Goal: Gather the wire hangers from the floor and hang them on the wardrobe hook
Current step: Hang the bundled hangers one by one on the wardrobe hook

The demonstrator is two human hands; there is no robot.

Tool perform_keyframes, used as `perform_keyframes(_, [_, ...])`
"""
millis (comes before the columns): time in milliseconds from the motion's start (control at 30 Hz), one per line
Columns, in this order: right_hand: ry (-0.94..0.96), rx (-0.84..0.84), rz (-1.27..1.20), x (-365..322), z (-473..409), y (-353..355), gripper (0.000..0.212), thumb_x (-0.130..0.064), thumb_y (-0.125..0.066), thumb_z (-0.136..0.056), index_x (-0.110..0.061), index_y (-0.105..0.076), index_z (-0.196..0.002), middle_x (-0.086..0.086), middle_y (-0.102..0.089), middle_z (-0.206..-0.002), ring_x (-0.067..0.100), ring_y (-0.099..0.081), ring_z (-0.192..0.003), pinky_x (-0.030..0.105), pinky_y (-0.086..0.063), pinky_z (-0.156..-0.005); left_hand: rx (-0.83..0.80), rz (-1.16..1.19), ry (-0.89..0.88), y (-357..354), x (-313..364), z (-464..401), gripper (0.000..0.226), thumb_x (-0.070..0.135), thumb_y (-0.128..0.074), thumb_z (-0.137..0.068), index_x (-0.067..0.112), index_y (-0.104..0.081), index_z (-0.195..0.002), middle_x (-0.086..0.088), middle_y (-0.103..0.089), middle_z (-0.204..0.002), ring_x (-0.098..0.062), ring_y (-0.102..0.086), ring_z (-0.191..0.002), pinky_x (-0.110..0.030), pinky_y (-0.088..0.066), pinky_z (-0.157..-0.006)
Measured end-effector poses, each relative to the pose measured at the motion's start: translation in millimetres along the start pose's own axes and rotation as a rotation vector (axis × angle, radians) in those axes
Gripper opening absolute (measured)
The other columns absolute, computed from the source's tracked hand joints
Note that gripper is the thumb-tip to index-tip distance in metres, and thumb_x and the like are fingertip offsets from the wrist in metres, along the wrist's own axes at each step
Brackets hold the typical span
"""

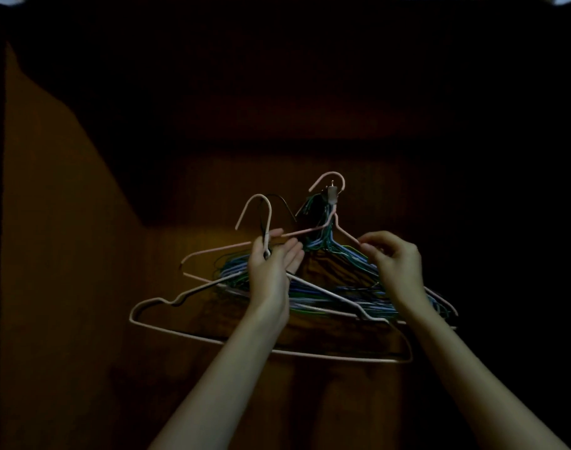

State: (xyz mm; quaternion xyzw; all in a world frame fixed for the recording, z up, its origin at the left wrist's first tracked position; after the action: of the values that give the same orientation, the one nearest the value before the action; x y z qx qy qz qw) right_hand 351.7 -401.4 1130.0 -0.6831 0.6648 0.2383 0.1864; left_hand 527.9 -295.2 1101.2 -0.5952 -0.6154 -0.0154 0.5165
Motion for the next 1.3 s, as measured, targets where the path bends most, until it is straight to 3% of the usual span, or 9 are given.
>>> perform_keyframes(233, [-0.064, -0.017, 0.077, 26.4, -10.7, -15.2, 0.015, -0.005, -0.060, -0.087, -0.017, -0.069, -0.086, -0.006, -0.064, -0.080, 0.007, -0.059, -0.078, 0.027, -0.051, -0.072, 0.025, 0.018, 0.017, 15.0, -6.0, -1.7, 0.027, 0.001, -0.031, -0.100, 0.014, -0.054, -0.097, -0.019, -0.061, -0.106, -0.027, -0.062, -0.102, -0.031, -0.051, -0.084])
perform_keyframes(333, [-0.066, -0.033, 0.151, 39.9, -12.2, -21.1, 0.027, 0.004, -0.055, -0.087, -0.019, -0.069, -0.085, -0.007, -0.065, -0.087, 0.008, -0.062, -0.081, 0.038, -0.056, -0.076, 0.023, 0.020, 0.007, 15.9, -6.3, -1.7, 0.029, 0.000, -0.028, -0.100, 0.014, -0.054, -0.097, -0.020, -0.060, -0.106, -0.025, -0.062, -0.100, -0.031, -0.050, -0.084])
perform_keyframes(467, [-0.034, -0.082, 0.214, 46.1, -16.4, -26.7, 0.039, 0.009, -0.053, -0.085, -0.028, -0.063, -0.078, -0.004, -0.066, -0.094, 0.008, -0.063, -0.090, 0.035, -0.056, -0.078, 0.012, 0.029, -0.004, 15.4, -7.5, 0.2, 0.030, 0.002, -0.027, -0.101, 0.014, -0.054, -0.097, -0.022, -0.059, -0.108, -0.024, -0.063, -0.099, -0.030, -0.052, -0.082])
perform_keyframes(700, [-0.055, -0.125, 0.225, 49.2, -24.4, -29.1, 0.020, -0.003, -0.061, -0.086, -0.021, -0.065, -0.079, 0.000, -0.066, -0.094, 0.014, -0.062, -0.091, 0.032, -0.053, -0.081, -0.005, 0.030, 0.006, 15.9, -7.6, 7.9, 0.029, 0.002, -0.029, -0.101, 0.015, -0.054, -0.097, -0.019, -0.062, -0.105, -0.023, -0.064, -0.098, -0.029, -0.053, -0.081])
perform_keyframes(867, [-0.076, -0.102, 0.337, 48.5, -17.3, -27.3, 0.011, -0.015, -0.063, -0.087, -0.024, -0.069, -0.089, 0.000, -0.066, -0.102, 0.018, -0.060, -0.095, 0.041, -0.054, -0.078, 0.000, 0.011, 0.018, 17.6, -9.7, 18.0, 0.028, 0.004, -0.028, -0.102, 0.015, -0.054, -0.099, -0.018, -0.062, -0.105, -0.021, -0.064, -0.097, -0.028, -0.052, -0.082])
perform_keyframes(1067, [-0.033, -0.155, 0.437, 24.5, 0.6, -20.2, 0.026, -0.021, -0.062, -0.088, -0.022, -0.065, -0.114, 0.000, -0.057, -0.114, 0.020, -0.042, -0.115, 0.026, -0.032, -0.085, 0.011, -0.038, 0.026, 23.3, -14.7, 28.5, 0.026, 0.006, -0.029, -0.102, 0.015, -0.054, -0.102, -0.018, -0.061, -0.107, -0.022, -0.063, -0.100, -0.032, -0.049, -0.088])
perform_keyframes(1167, [0.008, -0.182, 0.274, -0.6, 27.0, -20.6, 0.020, -0.013, -0.062, -0.087, -0.018, -0.067, -0.106, -0.006, -0.057, -0.099, 0.014, -0.053, -0.103, 0.019, -0.035, -0.079, 0.028, -0.036, 0.056, 26.6, -23.9, 34.7, 0.025, 0.007, -0.030, -0.102, 0.015, -0.053, -0.101, -0.016, -0.061, -0.105, -0.021, -0.062, -0.097, -0.033, -0.047, -0.091])
perform_keyframes(1300, [-0.019, -0.438, 0.163, -15.2, 77.9, -49.8, 0.013, -0.017, -0.060, -0.089, -0.025, -0.065, -0.097, -0.018, -0.061, -0.092, -0.010, -0.054, -0.087, 0.001, -0.039, -0.074, 0.036, -0.007, 0.081, 30.4, -37.0, 44.2, 0.022, 0.009, -0.031, -0.101, 0.015, -0.052, -0.102, -0.018, -0.061, -0.107, -0.022, -0.062, -0.098, -0.035, -0.046, -0.092])
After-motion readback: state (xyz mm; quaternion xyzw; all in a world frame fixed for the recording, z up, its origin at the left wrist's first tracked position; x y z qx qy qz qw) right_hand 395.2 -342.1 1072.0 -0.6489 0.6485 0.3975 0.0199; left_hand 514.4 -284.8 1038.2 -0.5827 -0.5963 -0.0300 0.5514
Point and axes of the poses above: each hand's wrist, its own z-axis away from the middle knuckle, its own y-axis out of the back of the hand, x = y × z, the point moved 9 cm from there along -z, towards the middle knuckle
